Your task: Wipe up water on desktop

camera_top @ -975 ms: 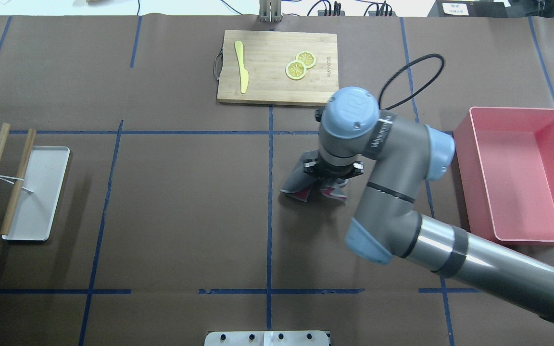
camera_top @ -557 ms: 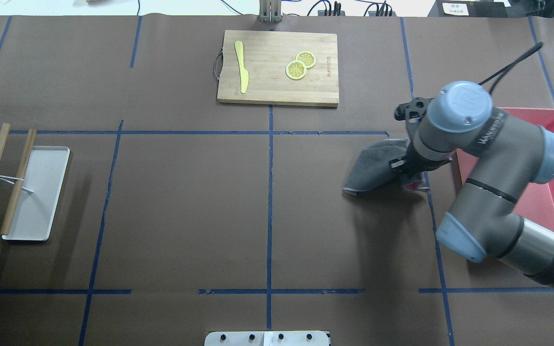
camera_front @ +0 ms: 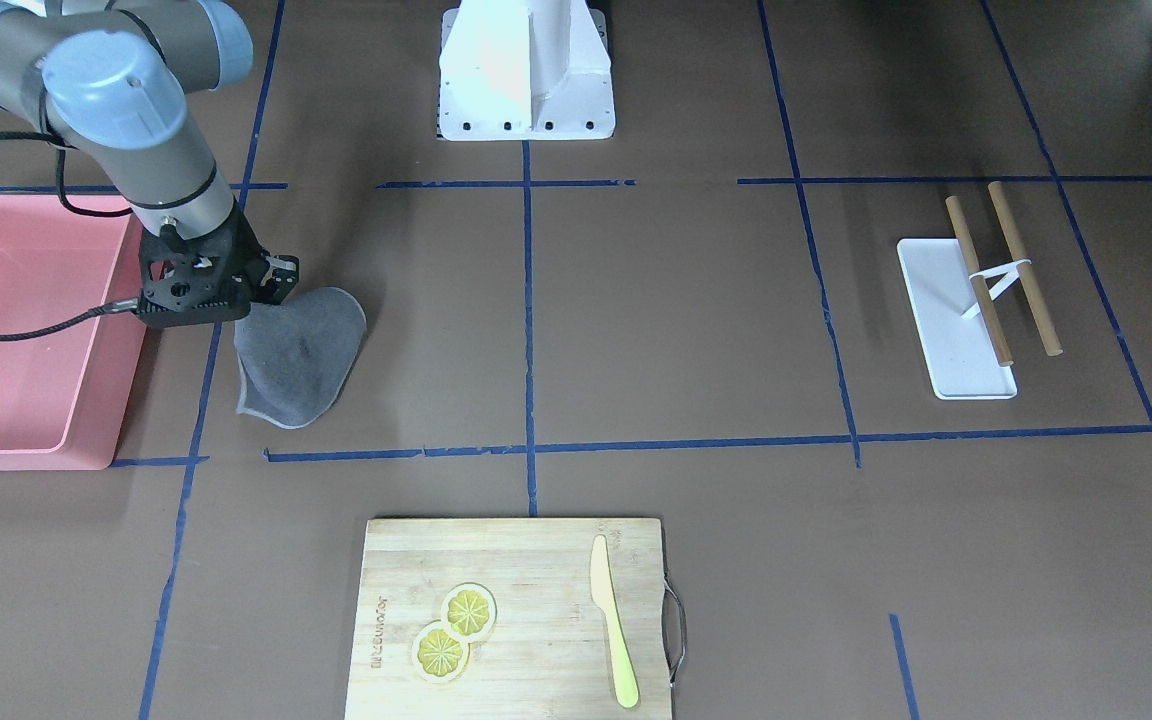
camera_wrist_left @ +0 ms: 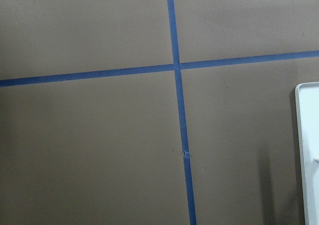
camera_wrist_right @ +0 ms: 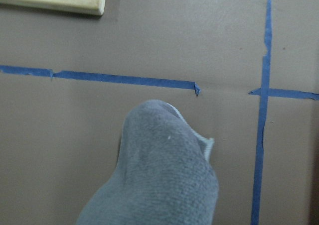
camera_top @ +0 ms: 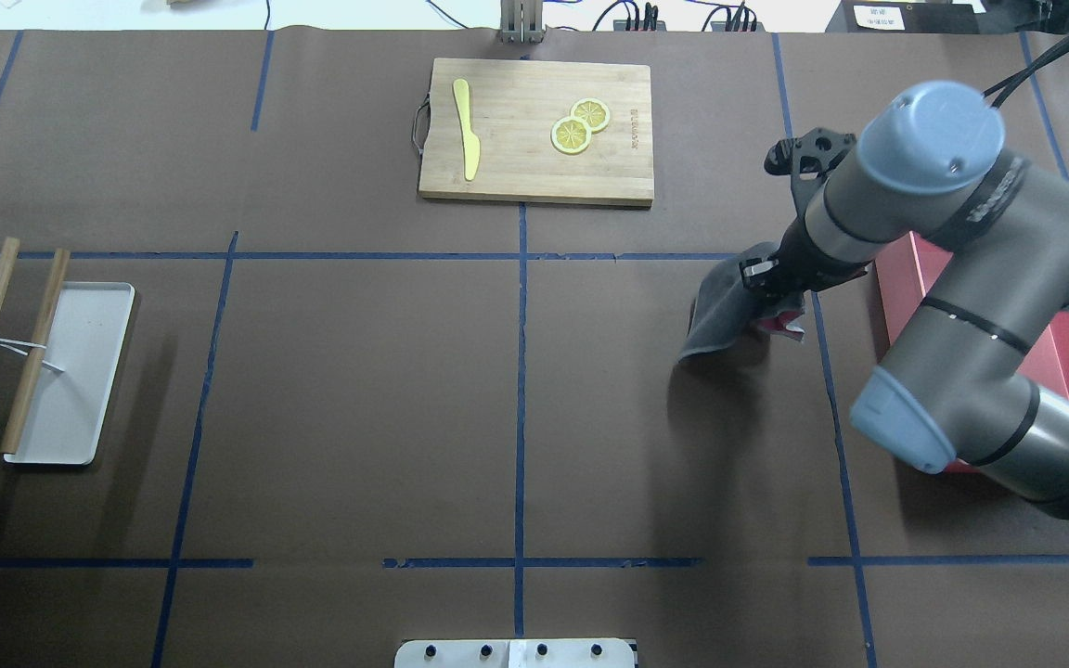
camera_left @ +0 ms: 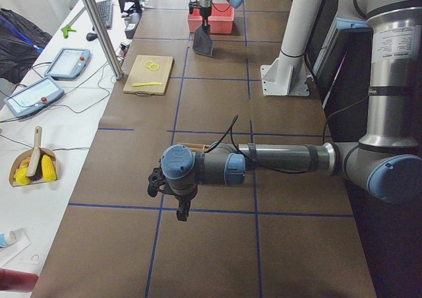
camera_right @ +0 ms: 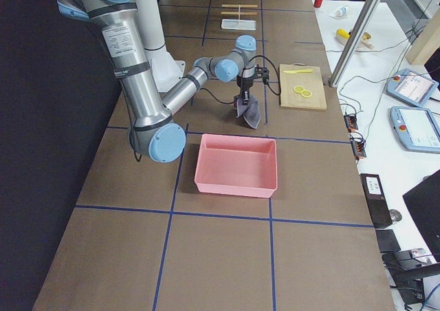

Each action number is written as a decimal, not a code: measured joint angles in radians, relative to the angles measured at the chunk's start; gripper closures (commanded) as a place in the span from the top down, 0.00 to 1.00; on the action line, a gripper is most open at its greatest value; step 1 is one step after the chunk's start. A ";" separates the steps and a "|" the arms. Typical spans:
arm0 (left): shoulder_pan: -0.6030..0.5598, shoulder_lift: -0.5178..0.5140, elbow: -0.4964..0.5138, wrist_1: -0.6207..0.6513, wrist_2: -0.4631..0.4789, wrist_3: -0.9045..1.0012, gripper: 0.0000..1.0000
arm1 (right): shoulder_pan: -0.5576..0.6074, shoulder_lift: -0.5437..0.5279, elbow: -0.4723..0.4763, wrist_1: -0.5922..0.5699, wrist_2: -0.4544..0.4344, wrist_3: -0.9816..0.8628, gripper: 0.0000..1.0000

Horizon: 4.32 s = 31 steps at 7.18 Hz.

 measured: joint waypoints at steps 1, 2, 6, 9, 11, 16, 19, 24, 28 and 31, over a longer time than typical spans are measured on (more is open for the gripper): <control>0.000 0.000 -0.001 0.000 0.000 0.001 1.00 | 0.057 -0.002 0.054 -0.061 0.052 -0.025 0.00; 0.000 -0.001 -0.001 -0.001 -0.001 0.001 1.00 | 0.114 -0.018 0.108 -0.121 0.088 -0.095 0.00; 0.000 -0.002 -0.002 -0.002 -0.001 0.001 1.00 | 0.357 -0.245 0.205 -0.229 0.164 -0.603 0.00; 0.001 -0.003 -0.002 -0.002 -0.001 0.001 1.00 | 0.503 -0.419 0.197 -0.228 0.196 -0.841 0.04; 0.002 -0.003 -0.002 -0.002 0.000 0.001 1.00 | 0.516 -0.440 0.187 -0.228 0.196 -0.855 1.00; 0.002 -0.003 0.000 -0.002 0.000 0.001 1.00 | 0.517 -0.444 0.173 -0.201 0.198 -0.849 1.00; 0.002 -0.002 0.007 -0.003 0.002 0.006 1.00 | 0.526 -0.466 0.130 -0.201 0.218 -0.855 1.00; 0.029 -0.016 -0.005 0.011 0.046 0.080 1.00 | 0.757 -0.557 0.077 -0.186 0.232 -0.993 1.00; 0.032 0.012 -0.005 -0.003 0.068 0.142 1.00 | 0.771 -0.579 -0.024 -0.069 0.231 -0.945 1.00; 0.028 0.035 0.001 0.001 0.083 0.140 1.00 | 0.770 -0.580 -0.061 -0.006 0.231 -0.906 1.00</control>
